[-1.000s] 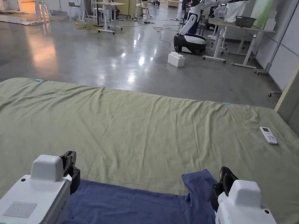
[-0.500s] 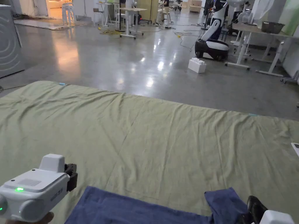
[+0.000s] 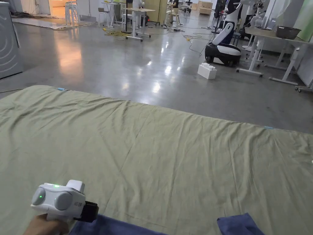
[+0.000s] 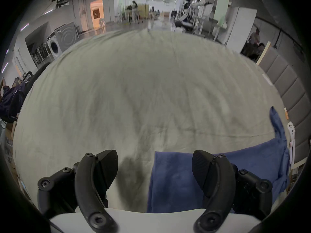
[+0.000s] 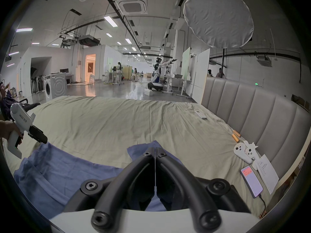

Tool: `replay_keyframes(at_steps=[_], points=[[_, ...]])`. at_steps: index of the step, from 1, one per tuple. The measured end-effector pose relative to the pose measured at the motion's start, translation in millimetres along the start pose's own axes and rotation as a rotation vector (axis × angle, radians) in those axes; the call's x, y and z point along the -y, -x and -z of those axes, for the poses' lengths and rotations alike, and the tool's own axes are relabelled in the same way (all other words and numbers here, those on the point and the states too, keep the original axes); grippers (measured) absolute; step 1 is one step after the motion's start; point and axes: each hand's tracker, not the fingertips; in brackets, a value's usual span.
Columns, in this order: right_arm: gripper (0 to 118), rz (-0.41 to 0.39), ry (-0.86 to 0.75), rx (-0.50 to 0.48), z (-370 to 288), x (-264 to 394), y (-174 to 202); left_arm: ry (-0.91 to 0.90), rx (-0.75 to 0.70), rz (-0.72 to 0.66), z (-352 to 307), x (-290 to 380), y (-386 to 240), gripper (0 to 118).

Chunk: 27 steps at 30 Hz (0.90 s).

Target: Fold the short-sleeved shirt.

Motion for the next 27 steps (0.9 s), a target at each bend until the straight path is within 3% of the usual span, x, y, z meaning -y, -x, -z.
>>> replay_keyframes(at_steps=[4, 7, 9, 10, 12, 13, 17, 19, 20, 21, 22, 27], points=[[1, 0.015, 0.048, 0.010, 3.7, 8.2, -6.5, 0.016, -0.011, 0.032, -9.4, 11.3, -14.1, 84], [1, 0.021, 0.069, 0.019, 7.0, 15.4, -11.2, -0.017, -0.011, 0.053, -2.3, 5.2, -9.4, 59], [1, 0.029, 0.087, 0.021, 10.7, 19.7, -14.5, -0.028, 0.006, 0.092, 7.5, 3.4, -6.4, 56], [1, 0.034, 0.095, 0.020, 13.3, 21.0, -16.8, -0.039, 0.005, 0.113, 7.4, 3.5, -7.8, 49], [1, 0.044, 0.117, 0.022, 20.2, 22.2, -22.3, -0.048, 0.015, 0.130, 5.9, 3.5, -8.5, 19], [1, 0.050, 0.133, 0.020, 25.3, 21.7, -26.0, -0.055, 0.030, 0.125, 1.1, 7.2, -12.6, 11], [4, 0.062, 0.284, -0.028, 65.0, 16.4, -47.2, -0.071, 0.048, 0.082, -10.8, 10.2, -9.9, 6], [29, 0.068, 0.388, -0.072, 94.7, 15.0, -60.7, -0.099, 0.062, 0.067, -19.8, 11.0, -7.8, 5], [55, 0.068, 0.429, -0.077, 111.8, 14.1, -65.9, -0.115, 0.070, 0.062, -25.4, 11.7, -6.5, 5], [73, 0.057, 0.480, -0.090, 129.1, 14.4, -69.6, -0.123, 0.074, 0.061, -30.3, 13.2, -8.7, 5], [81, 0.043, 0.534, -0.102, 145.2, 14.7, -73.1, -0.137, 0.075, 0.062, -35.7, 14.2, -9.3, 5], [84, -0.044, 0.633, -0.081, 212.5, 20.8, -80.3, -0.184, 0.075, 0.065, -53.5, 16.5, -11.4, 5]])
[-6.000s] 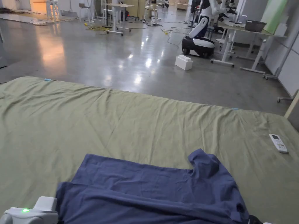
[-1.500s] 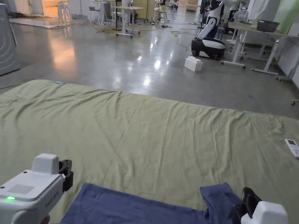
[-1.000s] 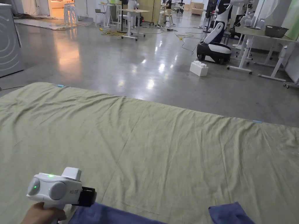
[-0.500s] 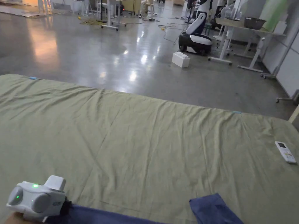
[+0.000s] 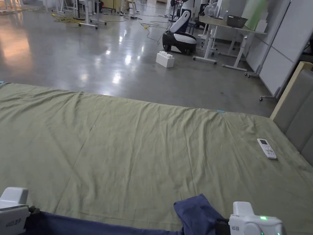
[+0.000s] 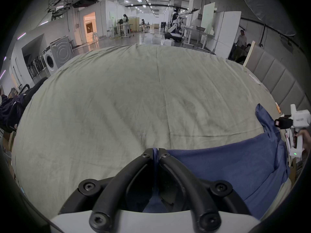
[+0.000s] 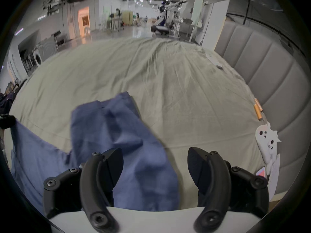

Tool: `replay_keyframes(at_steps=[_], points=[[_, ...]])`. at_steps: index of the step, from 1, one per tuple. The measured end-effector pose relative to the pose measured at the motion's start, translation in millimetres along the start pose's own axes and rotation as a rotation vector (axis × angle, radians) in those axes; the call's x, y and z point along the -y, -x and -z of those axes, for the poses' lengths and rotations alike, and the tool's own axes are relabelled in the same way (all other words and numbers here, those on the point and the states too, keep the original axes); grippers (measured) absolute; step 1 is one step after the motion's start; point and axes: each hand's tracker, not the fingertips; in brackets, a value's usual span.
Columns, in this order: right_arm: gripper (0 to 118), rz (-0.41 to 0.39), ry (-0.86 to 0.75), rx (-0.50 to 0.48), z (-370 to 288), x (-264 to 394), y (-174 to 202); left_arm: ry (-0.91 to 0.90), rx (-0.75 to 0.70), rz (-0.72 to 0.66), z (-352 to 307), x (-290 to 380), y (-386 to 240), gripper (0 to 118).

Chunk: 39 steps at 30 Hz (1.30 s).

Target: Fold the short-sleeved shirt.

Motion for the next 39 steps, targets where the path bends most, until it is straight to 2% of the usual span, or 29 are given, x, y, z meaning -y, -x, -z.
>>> replay_keyframes(at_steps=[3, 5, 7, 10, 12, 13, 14, 17, 19, 23, 32, 39], points=[[84, 0.019, 0.057, -0.044, 29.9, -8.2, -1.8, -0.005, -0.004, -0.005, 6.7, -0.5, 0.8, 5], [84, -0.003, 0.091, -0.052, 40.7, -8.7, 1.5, -0.003, -0.008, -0.007, 6.8, -0.5, 1.0, 5], [78, -0.010, 0.088, -0.038, 39.1, -10.9, 4.7, -0.004, -0.004, -0.011, 1.9, 2.7, -2.3, 5], [46, -0.011, 0.085, -0.032, 32.3, -10.6, 8.8, -0.001, -0.008, -0.022, 7.4, 9.3, 2.8, 5], [41, -0.018, 0.071, -0.029, 26.9, -11.0, 14.6, -0.002, -0.011, -0.022, 13.8, 12.6, 7.9, 5], [29, -0.028, 0.065, -0.031, 25.1, -11.3, 16.0, -0.003, -0.012, -0.023, 15.1, 13.3, 9.4, 5], [1, -0.034, 0.052, -0.028, 23.3, -10.5, 16.7, -0.004, -0.014, -0.026, 26.0, 16.5, 16.2, 5], [1, -0.040, 0.049, -0.031, 18.5, -6.5, 18.4, -0.011, -0.009, -0.041, 31.5, 20.3, 24.5, 5], [1, 0.011, -0.017, -0.041, 1.0, -4.0, 14.5, -0.037, -0.026, -0.027, -4.6, 20.3, -0.5, 5], [1, 0.044, -0.106, -0.078, -52.6, 4.3, 6.3, -0.058, -0.006, -0.046, -35.6, 25.0, -5.1, 5], [1, 0.041, -0.236, -0.080, -169.6, 58.9, -5.4, -0.125, 0.051, -0.060, -104.5, 46.4, 7.7, 5], [1, 0.032, -0.227, -0.060, -225.5, 120.0, -7.0, -0.153, 0.071, -0.050, -147.6, 79.7, 22.6, 5]])
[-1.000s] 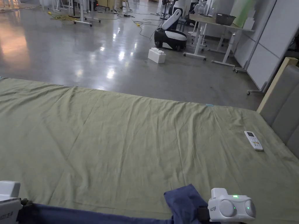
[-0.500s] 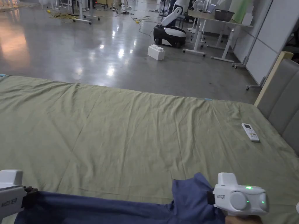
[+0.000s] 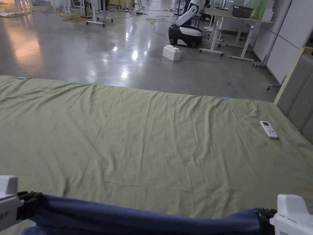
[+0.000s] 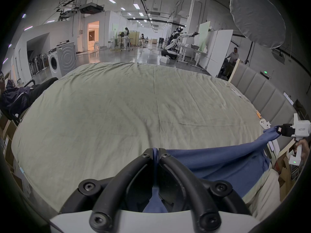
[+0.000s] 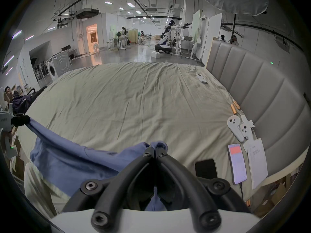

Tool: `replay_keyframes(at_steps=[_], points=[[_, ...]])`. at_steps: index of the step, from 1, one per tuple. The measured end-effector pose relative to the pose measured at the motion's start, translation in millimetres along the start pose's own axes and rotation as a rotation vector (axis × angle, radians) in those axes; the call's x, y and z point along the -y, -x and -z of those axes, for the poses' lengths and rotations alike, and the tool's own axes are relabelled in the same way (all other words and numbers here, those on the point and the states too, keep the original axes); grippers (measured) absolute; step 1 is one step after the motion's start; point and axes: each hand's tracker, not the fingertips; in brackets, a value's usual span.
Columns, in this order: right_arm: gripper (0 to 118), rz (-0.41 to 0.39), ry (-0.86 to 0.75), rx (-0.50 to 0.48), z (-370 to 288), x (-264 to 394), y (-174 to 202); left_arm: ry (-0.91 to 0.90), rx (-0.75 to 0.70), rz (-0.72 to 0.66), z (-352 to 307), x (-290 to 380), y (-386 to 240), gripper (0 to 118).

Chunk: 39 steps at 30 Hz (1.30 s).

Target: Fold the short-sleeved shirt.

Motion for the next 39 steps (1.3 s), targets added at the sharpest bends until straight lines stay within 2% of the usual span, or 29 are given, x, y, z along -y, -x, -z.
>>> replay_keyframes(at_steps=[6, 7, 8, 9, 10, 12, 13, 16, 17, 20, 21, 24, 25, 27, 28, 29, 31, 32, 33, 34, 35, 36, 39], points=[[1, -0.041, 0.108, 0.008, -27.5, 45.0, 1.0, 0.053, 0.003, 0.034, -26.7, 40.3, -0.1, 5], [1, -0.049, 0.137, 0.012, -12.7, 23.1, 0.1, 0.070, 0.003, 0.033, -20.7, 50.1, 14.7, 5], [1, -0.046, 0.149, 0.012, -12.8, 23.7, 0.0, 0.090, 0.002, 0.040, -19.5, 58.0, 20.1, 5], [1, -0.006, 0.187, -0.033, -19.5, 52.1, 2.2, 0.107, -0.001, 0.044, -20.0, 64.4, 21.6, 5], [1, -0.024, 0.209, -0.021, -18.2, 57.5, 1.1, 0.124, -0.009, 0.052, -19.6, 71.7, 23.2, 5], [1, -0.009, 0.234, -0.020, -8.2, 57.2, -3.7, 0.162, -0.017, 0.072, -12.6, 87.8, 28.1, 5], [1, 0.023, 0.316, -0.060, 4.6, 104.4, -1.6, 0.174, -0.025, 0.083, -8.9, 94.3, 29.2, 5], [1, -0.010, 0.360, -0.036, 34.5, 119.6, -11.9, 0.237, -0.056, 0.105, -4.7, 109.0, 16.2, 5], [1, -0.060, 0.355, 0.057, 13.2, 114.3, 3.6, 0.247, -0.057, 0.112, -1.7, 112.7, 16.7, 5], [1, -0.107, 0.393, 0.095, 25.9, 117.5, -0.2, 0.279, -0.084, 0.106, -2.3, 120.1, 5.6, 5], [1, -0.112, 0.364, 0.069, 26.8, 130.5, 11.3, 0.284, -0.080, 0.099, -1.5, 122.0, 6.1, 5], [1, -0.091, 0.364, 0.069, 32.1, 135.4, 2.6, 0.297, -0.095, 0.121, 2.4, 128.3, 2.3, 6], [1, -0.095, 0.360, 0.084, 33.8, 136.6, 13.4, 0.299, -0.100, 0.126, 5.8, 130.4, 2.1, 6], [2, -0.089, 0.348, 0.088, 37.9, 137.9, 11.8, 0.307, -0.107, 0.121, 10.9, 132.5, 1.8, 9], [6, -0.081, 0.348, 0.087, 39.9, 138.2, 9.3, 0.309, -0.110, 0.121, 11.6, 131.2, 0.9, 14], [17, -0.077, 0.345, 0.095, 38.9, 138.4, 16.0, 0.306, -0.113, 0.119, 11.3, 129.4, 0.5, 22], [49, -0.065, 0.355, 0.129, 34.5, 134.4, 17.3, 0.288, -0.125, 0.107, 8.4, 123.0, 0.0, 47], [49, -0.078, 0.351, 0.164, 29.7, 129.6, 16.8, 0.263, -0.130, 0.088, 6.4, 118.6, -0.1, 47], [55, -0.087, 0.317, 0.187, 22.5, 124.3, 21.9, 0.220, -0.127, 0.058, 3.4, 111.9, -0.9, 52], [66, -0.077, 0.274, 0.187, 16.4, 117.9, 21.5, 0.178, -0.107, 0.032, 0.4, 104.5, -2.5, 62], [83, -0.052, 0.229, 0.178, 10.6, 110.0, 20.8, 0.137, -0.085, 0.009, -2.4, 96.9, -4.7, 74], [91, -0.027, 0.185, 0.167, 5.3, 101.5, 20.9, 0.097, -0.068, -0.008, -4.5, 88.4, -8.2, 76], [94, 0.021, 0.027, 0.163, -11.4, 73.1, 33.9, -0.024, -0.051, -0.009, -6.4, 61.1, -26.7, 76]])
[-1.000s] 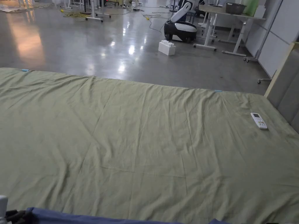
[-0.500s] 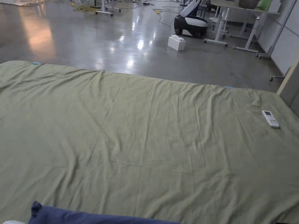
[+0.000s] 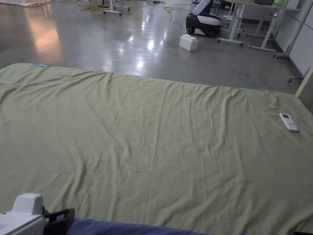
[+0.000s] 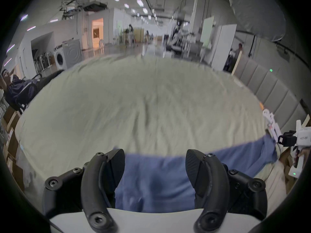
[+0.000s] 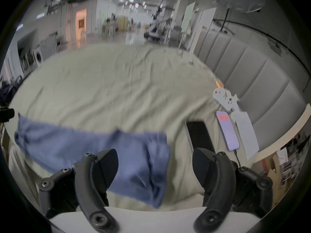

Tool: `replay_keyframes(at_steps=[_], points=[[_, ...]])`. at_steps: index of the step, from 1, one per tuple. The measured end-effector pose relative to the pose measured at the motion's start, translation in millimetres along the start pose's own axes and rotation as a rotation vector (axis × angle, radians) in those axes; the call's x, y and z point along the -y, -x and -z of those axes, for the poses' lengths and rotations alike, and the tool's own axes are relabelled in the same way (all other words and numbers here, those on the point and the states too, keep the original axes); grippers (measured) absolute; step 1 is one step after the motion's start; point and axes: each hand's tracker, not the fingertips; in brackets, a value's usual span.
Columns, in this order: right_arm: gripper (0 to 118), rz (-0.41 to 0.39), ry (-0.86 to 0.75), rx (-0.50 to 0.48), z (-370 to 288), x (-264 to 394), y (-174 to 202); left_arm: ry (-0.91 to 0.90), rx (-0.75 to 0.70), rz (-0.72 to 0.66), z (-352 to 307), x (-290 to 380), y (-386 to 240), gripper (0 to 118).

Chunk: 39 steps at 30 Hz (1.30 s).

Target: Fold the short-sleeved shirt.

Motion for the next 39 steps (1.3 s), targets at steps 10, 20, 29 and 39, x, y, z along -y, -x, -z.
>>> replay_keyframes(at_steps=[10, 20, 29, 39], points=[[76, 0.095, -0.560, -0.026, -30.6, -70.9, 56.1, -0.398, -0.062, 0.069, -14.4, -67.4, -83.1, 61], [2, 0.090, -0.724, -0.023, -38.0, -85.6, 85.2, -0.518, -0.121, 0.104, -18.8, -72.8, -102.6, 4], [0, 0.068, -0.733, -0.015, -42.2, -90.4, 90.0, -0.528, -0.113, 0.094, -25.3, -75.7, -90.0, 2], [0, 0.046, -0.725, -0.040, -40.1, -92.1, 89.7, -0.430, -0.072, 0.102, -45.5, -67.3, -30.3, 2]])
